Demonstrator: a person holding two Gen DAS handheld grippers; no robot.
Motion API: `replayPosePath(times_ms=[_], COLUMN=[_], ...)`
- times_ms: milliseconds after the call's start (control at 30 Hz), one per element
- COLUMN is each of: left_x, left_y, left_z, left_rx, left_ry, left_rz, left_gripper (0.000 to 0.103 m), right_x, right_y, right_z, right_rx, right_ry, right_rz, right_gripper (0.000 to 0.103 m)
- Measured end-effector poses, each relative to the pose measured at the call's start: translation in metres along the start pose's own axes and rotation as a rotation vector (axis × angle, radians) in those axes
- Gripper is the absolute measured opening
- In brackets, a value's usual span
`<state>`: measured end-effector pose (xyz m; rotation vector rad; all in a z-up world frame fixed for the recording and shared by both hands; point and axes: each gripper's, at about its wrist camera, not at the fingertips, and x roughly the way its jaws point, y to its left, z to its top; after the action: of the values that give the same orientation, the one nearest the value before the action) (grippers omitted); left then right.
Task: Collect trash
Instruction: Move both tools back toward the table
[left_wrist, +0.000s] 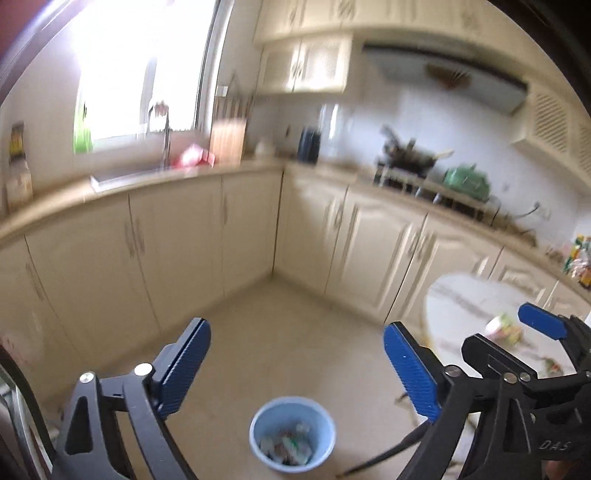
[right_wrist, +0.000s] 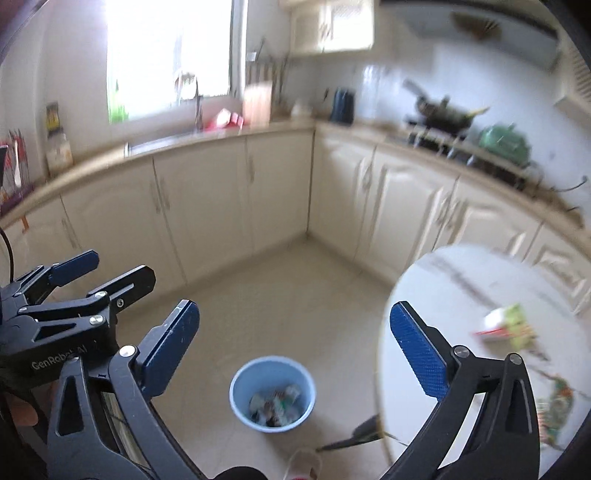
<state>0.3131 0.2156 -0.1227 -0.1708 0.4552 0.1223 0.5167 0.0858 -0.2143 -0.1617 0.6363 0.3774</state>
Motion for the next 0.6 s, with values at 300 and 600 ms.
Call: replayPosePath(times_ms=[300, 600], left_x=[-0.119, -0.184], left_y=[-0.082, -0.103], left_z=[-0.037, -0.15], left_rx=[0.112, 0.154], left_ry=[-0.27, -0.388], left_rz=[-0.03, -0.053], left_gripper=[0.095, 0.099], right_x=[-0.138, -0.227], right_y=[-0.017, -0.031], right_z=[0.014, -0.004], right_rx=[0.027, 0.063], right_ry=[-0.25, -0.392], right_rz=[-0.167, -0.265], right_gripper=[0.103, 0.103])
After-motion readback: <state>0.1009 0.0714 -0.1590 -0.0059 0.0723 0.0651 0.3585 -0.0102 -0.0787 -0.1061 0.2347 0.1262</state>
